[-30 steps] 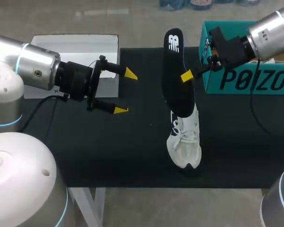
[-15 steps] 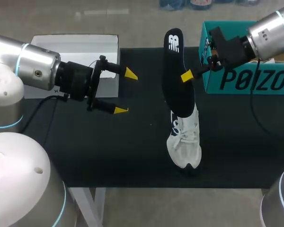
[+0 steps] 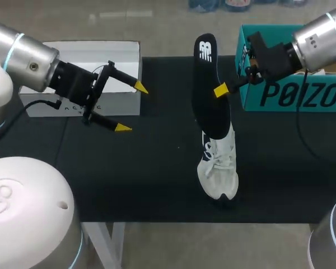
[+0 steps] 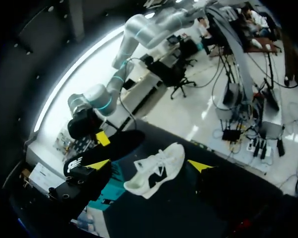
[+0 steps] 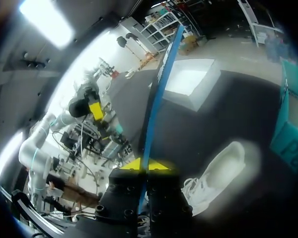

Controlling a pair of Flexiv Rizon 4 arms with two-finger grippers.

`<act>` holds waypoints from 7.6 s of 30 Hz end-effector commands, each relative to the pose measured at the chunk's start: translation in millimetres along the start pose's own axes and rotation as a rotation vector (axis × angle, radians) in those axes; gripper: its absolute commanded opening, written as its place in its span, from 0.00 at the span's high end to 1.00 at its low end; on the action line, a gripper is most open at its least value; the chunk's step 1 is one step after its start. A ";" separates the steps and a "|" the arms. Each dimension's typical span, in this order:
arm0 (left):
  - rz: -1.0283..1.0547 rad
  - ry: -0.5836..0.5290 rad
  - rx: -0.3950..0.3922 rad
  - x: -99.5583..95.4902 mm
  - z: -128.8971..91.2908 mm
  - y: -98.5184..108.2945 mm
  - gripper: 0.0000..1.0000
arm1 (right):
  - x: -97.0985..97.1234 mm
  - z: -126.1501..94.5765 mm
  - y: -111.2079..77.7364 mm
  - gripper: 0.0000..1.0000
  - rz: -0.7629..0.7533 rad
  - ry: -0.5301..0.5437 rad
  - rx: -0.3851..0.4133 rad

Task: Take the shoe out of the shoebox, open the shoe tongue, remove and reinsert the insole, then place the shoe into the shoebox

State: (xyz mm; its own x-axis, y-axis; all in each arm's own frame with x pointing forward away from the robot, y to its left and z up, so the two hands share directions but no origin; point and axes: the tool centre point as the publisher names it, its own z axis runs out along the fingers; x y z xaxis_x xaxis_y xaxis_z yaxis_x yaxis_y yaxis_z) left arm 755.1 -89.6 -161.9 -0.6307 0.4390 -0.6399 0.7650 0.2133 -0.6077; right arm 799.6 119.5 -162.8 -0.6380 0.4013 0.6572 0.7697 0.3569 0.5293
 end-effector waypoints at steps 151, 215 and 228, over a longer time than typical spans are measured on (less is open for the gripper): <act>-0.086 0.147 -0.057 8.5 3.8 -0.1 0.00 | -164.5 54.0 -69.1 1.00 -0.165 -0.001 -0.109; -0.086 0.147 -0.057 8.5 3.8 -0.1 0.00 | -168.6 67.7 -73.3 1.00 -0.133 -0.047 -0.018; -0.086 0.147 -0.057 8.5 3.8 -0.1 0.00 | -162.8 77.0 -86.5 0.00 -0.098 -0.052 -0.009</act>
State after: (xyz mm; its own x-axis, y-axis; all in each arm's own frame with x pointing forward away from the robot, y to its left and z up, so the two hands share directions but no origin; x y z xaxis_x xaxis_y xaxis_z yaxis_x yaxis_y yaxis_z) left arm 749.2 -89.7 -169.5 -0.6722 0.5369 -0.5098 0.7173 0.3017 -0.6280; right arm 834.1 84.0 -359.2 -0.7100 0.4016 0.5785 0.7040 0.3866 0.5957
